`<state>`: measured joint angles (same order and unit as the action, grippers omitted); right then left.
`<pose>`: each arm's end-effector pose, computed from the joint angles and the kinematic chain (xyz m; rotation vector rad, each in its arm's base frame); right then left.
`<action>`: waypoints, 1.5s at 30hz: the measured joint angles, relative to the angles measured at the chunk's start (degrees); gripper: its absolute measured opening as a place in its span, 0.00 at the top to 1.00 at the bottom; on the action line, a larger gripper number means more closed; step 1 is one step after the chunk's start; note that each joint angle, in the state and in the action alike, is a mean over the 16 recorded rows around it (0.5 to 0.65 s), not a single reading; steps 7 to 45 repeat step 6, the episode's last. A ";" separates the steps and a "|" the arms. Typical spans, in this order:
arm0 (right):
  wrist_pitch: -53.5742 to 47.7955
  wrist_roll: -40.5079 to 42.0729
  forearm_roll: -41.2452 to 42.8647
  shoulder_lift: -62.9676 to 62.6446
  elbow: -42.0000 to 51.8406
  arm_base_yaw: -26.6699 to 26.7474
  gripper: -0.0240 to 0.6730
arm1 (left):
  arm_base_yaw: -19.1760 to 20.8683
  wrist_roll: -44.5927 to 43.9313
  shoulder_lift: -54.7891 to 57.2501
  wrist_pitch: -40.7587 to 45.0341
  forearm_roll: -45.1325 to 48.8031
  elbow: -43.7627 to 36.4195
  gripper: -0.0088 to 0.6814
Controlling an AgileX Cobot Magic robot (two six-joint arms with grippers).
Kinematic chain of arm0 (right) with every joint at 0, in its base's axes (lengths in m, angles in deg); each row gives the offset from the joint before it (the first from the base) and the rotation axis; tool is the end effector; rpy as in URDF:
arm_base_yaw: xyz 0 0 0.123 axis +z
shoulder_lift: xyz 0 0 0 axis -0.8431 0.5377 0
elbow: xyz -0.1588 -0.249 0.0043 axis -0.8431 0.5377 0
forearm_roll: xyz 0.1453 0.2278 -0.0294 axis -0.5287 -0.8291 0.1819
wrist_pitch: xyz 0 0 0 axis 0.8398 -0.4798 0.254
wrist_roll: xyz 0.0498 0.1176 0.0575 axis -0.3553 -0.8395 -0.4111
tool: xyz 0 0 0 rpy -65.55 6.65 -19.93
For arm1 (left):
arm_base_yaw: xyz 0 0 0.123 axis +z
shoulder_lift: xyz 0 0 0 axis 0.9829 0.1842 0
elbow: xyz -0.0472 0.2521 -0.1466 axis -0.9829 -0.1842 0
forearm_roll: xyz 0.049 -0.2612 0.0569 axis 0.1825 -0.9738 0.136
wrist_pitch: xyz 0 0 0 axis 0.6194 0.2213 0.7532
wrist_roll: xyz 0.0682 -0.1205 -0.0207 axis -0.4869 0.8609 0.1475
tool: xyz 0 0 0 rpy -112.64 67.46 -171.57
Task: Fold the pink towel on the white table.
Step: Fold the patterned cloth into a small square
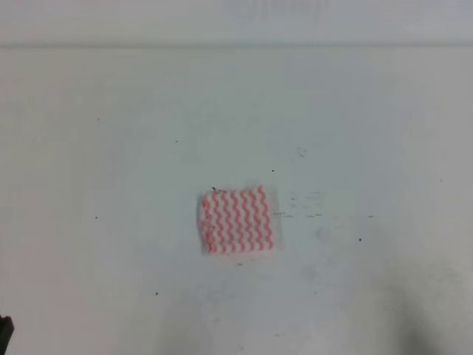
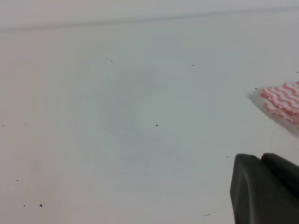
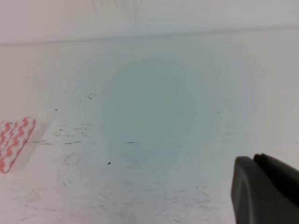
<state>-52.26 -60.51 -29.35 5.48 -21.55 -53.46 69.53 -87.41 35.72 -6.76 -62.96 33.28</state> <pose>0.1107 0.0175 0.1772 0.0071 1.7531 0.2116 0.1072 -0.0289 0.1695 0.2675 1.7666 -0.1378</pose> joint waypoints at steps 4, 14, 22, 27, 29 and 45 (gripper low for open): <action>0.02 0.00 -0.01 -0.02 0.04 0.00 0.97 | 0.00 0.00 0.01 -0.02 0.00 0.01 0.99; 0.09 -0.01 0.01 -0.09 0.13 0.00 0.97 | 0.00 0.00 0.06 0.03 -0.02 0.08 0.99; 0.09 -0.01 0.01 -0.09 0.13 0.00 0.97 | 0.00 0.00 0.06 0.03 -0.02 0.08 0.99; 0.09 -0.01 0.01 -0.09 0.13 0.00 0.97 | 0.00 0.00 0.06 0.03 -0.02 0.08 0.99; 0.09 -0.01 0.01 -0.09 0.13 0.00 0.97 | 0.00 0.00 0.06 0.03 -0.02 0.08 0.99; 0.09 -0.01 0.01 -0.09 0.13 0.00 0.97 | 0.00 0.00 0.06 0.03 -0.02 0.08 0.99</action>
